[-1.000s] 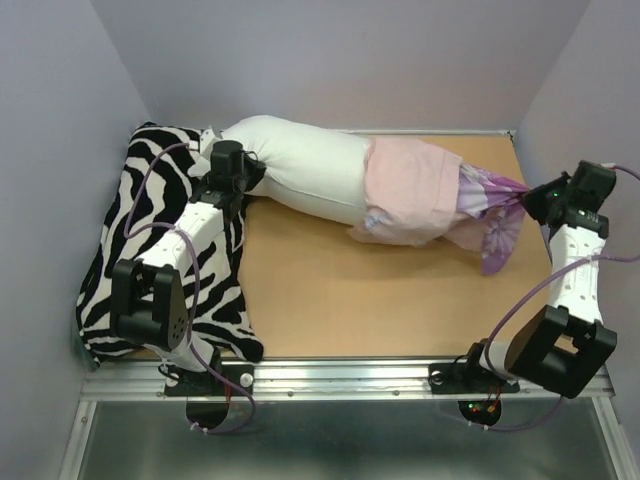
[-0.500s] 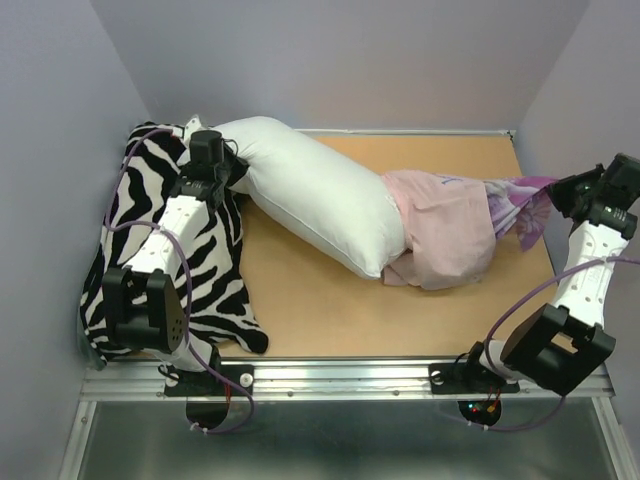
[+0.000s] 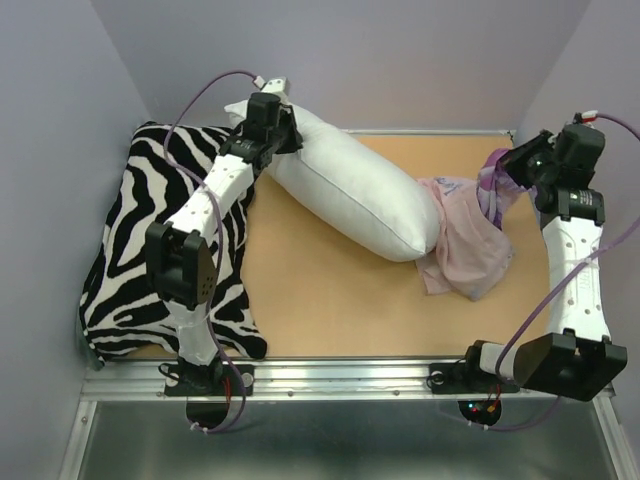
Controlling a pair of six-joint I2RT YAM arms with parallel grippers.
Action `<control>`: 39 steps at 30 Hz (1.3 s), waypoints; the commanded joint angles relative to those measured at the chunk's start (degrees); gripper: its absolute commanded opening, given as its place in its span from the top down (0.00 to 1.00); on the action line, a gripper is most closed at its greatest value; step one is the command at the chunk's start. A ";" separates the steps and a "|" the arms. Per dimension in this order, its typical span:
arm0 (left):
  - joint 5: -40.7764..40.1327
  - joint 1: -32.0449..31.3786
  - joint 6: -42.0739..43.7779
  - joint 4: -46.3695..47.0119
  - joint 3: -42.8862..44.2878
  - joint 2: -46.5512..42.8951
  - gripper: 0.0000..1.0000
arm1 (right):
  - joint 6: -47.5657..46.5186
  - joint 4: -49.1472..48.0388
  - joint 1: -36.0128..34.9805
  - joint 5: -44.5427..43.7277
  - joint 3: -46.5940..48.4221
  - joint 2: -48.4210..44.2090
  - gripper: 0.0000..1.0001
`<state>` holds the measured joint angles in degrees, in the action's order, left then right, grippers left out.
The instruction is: Remove the pillowcase from the pillow
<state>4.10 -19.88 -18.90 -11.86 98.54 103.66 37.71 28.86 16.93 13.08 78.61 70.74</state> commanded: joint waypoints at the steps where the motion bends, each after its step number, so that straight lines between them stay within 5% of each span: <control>1: 3.37 -4.81 5.62 -2.03 5.69 5.22 1.00 | -4.92 -1.44 -9.59 -7.00 4.45 -0.69 0.99; 5: 0.57 -4.82 3.69 -2.99 5.61 8.31 1.00 | -7.30 0.13 -16.83 -12.62 6.29 0.53 0.99; 9: -2.23 -5.08 3.26 -0.98 1.58 3.51 0.64 | -9.67 1.46 -20.79 -17.29 9.54 1.50 0.99; 13: -9.52 -7.27 4.04 -2.63 1.03 -2.65 0.48 | -11.95 3.30 -21.41 -22.91 12.70 2.82 1.00; 17: -15.78 -11.92 4.83 -4.22 1.91 -7.15 0.44 | -13.98 5.93 -21.41 -32.48 18.48 4.05 0.99; 24: -14.83 -24.58 3.96 1.20 4.46 -7.24 0.44 | -15.48 10.69 -21.24 -38.13 31.67 5.73 0.99; 30: -7.35 -30.83 -2.27 10.54 7.19 2.94 0.45 | -15.04 12.88 -21.32 -38.66 39.15 6.77 0.99; 33: -8.66 -31.89 -5.44 8.34 5.10 9.09 0.59 | -15.30 13.85 -21.32 -39.01 43.37 7.92 0.99; 39: -15.86 -32.59 -7.65 8.26 -9.05 6.22 0.75 | -17.32 14.64 -21.32 -43.49 53.12 10.03 0.99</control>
<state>-6.24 -52.38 -24.36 -2.24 94.98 114.65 22.39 45.47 -4.21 -25.96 124.14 79.99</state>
